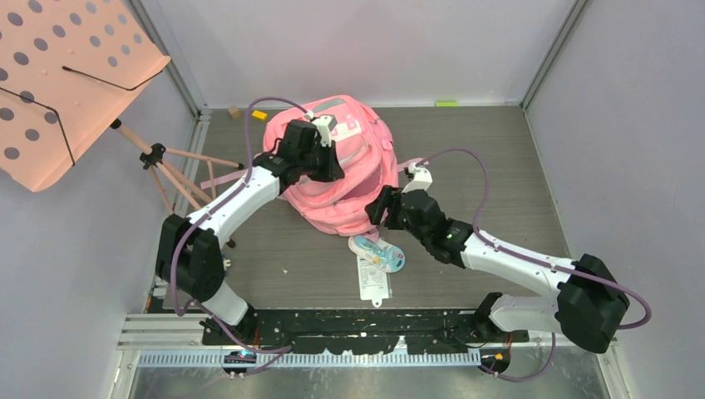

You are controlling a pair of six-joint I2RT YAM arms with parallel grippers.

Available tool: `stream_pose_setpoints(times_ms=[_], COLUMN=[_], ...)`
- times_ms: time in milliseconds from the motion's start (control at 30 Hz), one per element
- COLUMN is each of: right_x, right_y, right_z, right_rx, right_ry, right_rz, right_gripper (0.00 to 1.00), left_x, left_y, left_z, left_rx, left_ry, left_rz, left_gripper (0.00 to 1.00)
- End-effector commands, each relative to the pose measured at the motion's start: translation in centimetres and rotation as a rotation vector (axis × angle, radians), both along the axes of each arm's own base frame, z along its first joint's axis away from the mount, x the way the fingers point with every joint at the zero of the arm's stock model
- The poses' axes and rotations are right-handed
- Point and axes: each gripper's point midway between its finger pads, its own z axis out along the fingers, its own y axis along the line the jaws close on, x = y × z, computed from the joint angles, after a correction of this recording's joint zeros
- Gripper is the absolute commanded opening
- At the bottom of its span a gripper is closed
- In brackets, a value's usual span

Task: Pack the student bag
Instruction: Place the stationery in the student bag, then zip the student bag at the center of the board.

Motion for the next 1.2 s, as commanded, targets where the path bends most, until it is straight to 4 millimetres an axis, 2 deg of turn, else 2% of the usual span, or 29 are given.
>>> stream_pose_setpoints(times_ms=[0, 33, 167, 200, 233, 267, 300, 333, 367, 400, 433, 467, 500, 567, 633, 800, 833, 900, 1100, 1133, 1167], right_x=[0.5, 0.2, 0.6, 1.0, 0.8, 1.1, 1.0, 1.4, 1.4, 1.7, 1.9, 2.2, 2.3, 2.6, 2.7, 2.9, 2.8, 2.7, 1.6, 1.2, 0.8], right_y=[0.8, 1.8, 6.1, 7.5, 8.8, 9.9, 10.8, 11.5, 11.9, 12.4, 12.6, 12.7, 12.7, 12.2, 11.8, 10.5, 10.4, 10.5, 10.3, 10.4, 10.3], right_z=[3.0, 3.4, 3.0, 2.6, 1.3, 2.1, 0.9, 1.6, 0.4, 0.8, -0.2, 0.0, -1.0, -1.5, -1.9, -1.9, -1.7, -1.2, 0.5, 0.6, 0.3], right_rx=[-0.156, -0.155, -0.205, -0.219, -0.242, -0.226, -0.251, -0.239, -0.27, -0.267, -0.291, -0.303, -0.336, -0.38, -0.402, -0.434, -0.439, -0.438, -0.393, -0.37, -0.35], right_ry=[-0.152, -0.174, -0.188, -0.183, -0.171, -0.183, -0.17, -0.18, -0.164, -0.168, -0.155, -0.153, -0.138, -0.135, -0.133, -0.141, -0.148, -0.164, -0.138, -0.114, -0.087], right_rz=[-0.041, -0.023, 0.021, 0.036, 0.061, 0.067, 0.082, 0.067, 0.07, 0.061, 0.063, 0.048, 0.044, 0.015, -0.002, -0.051, -0.047, -0.019, 0.027, 0.058, 0.065], right_gripper=[0.71, 0.71, 0.7, 0.7, 0.7, 0.7, 0.69, 0.69, 0.68, 0.67, 0.67, 0.65, 0.64, 0.61, 0.53, 0.26, 0.13, 0.03, 0.01, 0.01, 0.01], left_x=[-1.5, -1.5, -1.5, -1.5, -1.5, -1.5, -1.5, -1.5, -1.5, -1.5, -1.6, -1.6, -1.6, -1.6, -1.7, -1.6, -1.6, -1.6, -1.3, -1.2, -1.3], left_y=[-1.6, -1.6, -1.6, -1.6, -1.6, -1.6, -1.6, -1.6, -1.6, -1.5, -1.5, -1.5, -1.5, -1.5, -1.5, -1.5, -1.5, -1.4, -1.2, -1.2, -1.3], left_z=[3.4, 3.5, 3.4, 3.4, 3.4, 3.4, 3.4, 3.4, 3.4, 3.5, 3.6, 3.6, 3.7, 3.7, 3.7, 3.7, 3.7, 3.5, 2.4, 2.2, 1.9], left_rx=[-0.105, -0.105, -0.105, -0.105, -0.104, -0.103, -0.1, -0.099, -0.098, -0.097, -0.097, -0.096, -0.097, -0.097, -0.098, -0.097, -0.097, -0.092, -0.052, -0.045, -0.039], left_ry=[0.031, 0.028, 0.031, 0.032, 0.034, 0.034, 0.034, 0.034, 0.034, 0.031, 0.03, 0.03, 0.028, 0.03, 0.03, 0.033, 0.032, 0.033, 0.035, 0.039, 0.047], left_rz=[-0.038, -0.038, -0.041, -0.041, -0.041, -0.042, -0.043, -0.043, -0.043, -0.043, -0.042, -0.042, -0.043, -0.043, -0.045, -0.044, -0.044, -0.042, -0.044, -0.051, -0.057], left_gripper=[0.0, 0.0, 0.0, 0.0, 0.0, 0.0, 0.0, 0.0, 0.0, 0.0, 0.0, 0.0, 0.0, 0.0, 0.0, 0.0, 0.0, 0.0, 0.0, 0.05, 0.14])
